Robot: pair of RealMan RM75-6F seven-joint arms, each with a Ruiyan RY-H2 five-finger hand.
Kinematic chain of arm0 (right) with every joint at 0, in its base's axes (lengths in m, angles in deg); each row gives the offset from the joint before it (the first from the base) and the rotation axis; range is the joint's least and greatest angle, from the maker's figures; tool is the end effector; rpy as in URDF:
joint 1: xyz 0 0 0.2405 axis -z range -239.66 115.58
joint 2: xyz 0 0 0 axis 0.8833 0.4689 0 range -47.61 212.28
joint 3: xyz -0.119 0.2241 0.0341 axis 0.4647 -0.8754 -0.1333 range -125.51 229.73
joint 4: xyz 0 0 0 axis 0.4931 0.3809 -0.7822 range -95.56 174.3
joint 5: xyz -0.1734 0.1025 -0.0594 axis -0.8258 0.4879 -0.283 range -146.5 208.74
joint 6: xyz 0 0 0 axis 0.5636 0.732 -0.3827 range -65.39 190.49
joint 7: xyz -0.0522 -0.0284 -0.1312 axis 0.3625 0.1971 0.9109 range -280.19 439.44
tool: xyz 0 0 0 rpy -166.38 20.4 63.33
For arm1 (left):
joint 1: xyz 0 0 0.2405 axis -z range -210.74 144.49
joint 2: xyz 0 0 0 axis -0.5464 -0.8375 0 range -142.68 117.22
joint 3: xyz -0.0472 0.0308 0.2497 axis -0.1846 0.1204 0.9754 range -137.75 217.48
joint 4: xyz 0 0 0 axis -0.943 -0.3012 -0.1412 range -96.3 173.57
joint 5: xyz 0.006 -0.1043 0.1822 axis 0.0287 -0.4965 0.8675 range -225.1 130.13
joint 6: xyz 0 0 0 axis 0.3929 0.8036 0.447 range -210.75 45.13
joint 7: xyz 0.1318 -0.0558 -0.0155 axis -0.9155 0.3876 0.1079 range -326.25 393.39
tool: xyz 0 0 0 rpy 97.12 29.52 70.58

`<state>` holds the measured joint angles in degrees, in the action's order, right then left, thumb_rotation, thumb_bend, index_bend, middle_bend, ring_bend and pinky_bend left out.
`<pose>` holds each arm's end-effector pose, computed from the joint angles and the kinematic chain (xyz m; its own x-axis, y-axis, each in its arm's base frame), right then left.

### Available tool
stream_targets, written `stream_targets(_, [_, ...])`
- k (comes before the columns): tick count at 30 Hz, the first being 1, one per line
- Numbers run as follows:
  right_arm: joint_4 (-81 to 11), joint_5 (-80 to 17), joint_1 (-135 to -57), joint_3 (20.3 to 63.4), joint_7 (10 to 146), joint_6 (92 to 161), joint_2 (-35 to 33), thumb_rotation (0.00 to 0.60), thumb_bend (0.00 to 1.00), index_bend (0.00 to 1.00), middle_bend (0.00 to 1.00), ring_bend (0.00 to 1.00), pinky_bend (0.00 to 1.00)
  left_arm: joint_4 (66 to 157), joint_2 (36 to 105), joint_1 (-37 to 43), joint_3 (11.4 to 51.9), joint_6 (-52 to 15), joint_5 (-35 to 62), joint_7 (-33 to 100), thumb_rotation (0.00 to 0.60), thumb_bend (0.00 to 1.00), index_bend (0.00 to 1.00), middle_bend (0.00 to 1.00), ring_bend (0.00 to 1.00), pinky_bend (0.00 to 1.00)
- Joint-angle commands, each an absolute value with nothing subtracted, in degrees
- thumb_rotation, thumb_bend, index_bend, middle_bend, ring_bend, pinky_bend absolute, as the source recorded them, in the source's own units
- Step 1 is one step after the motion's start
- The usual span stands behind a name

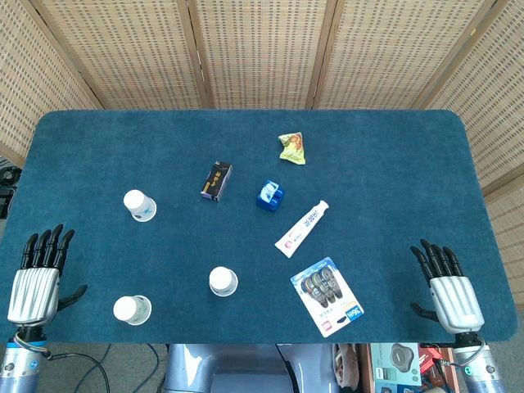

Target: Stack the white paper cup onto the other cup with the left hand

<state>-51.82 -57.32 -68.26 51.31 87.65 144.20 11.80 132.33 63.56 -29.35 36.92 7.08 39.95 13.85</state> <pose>-0.2992 -0.1792 0.1096 0.4486 -0.0856 0.8896 -0.8928 -0.0890 0.4416 -0.2790 0.1731 0.1027 0.4923 -0.0651 0.8680 0.8698 -0.0018 -0.4934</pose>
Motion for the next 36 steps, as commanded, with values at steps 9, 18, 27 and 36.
stream_targets(9, [-51.9, -57.5, -68.2, 51.4, 87.6, 144.3, 11.9, 0.6, 0.0, 0.0, 0.0, 0.0, 0.0, 132.2, 63.6, -29.2, 37.0, 6.6, 39.6, 13.8, 0.6, 0.16, 0.0, 0.0, 0.0, 0.0])
stream_targets(18, [-52.0, -57.0, -68.2, 51.1, 87.4, 144.3, 12.0, 0.6, 0.0, 0.0, 0.0, 0.0, 0.0, 132.2, 63.6, -29.0, 37.0, 6.3, 39.7, 14.2, 0.6, 0.16, 0.0, 0.0, 0.0, 0.0])
stream_targets(27, [-52.2, -57.2, -68.0, 51.2, 87.3, 144.7, 12.2, 0.6, 0.0, 0.0, 0.0, 0.0, 0.0, 133.0, 63.1, -29.2, 37.4, 7.0, 40.9, 14.5, 0.6, 0.16, 0.0, 0.0, 0.0, 0.0])
stream_targets(36, [-52.3, -56.8, -67.9, 50.9, 86.7, 144.9, 12.6, 0.6, 0.0, 0.0, 0.0, 0.0, 0.0, 135.1, 62.3, -28.2, 37.9, 5.9, 42.7, 14.1, 0.6, 0.16, 0.0, 0.0, 0.0, 0.0])
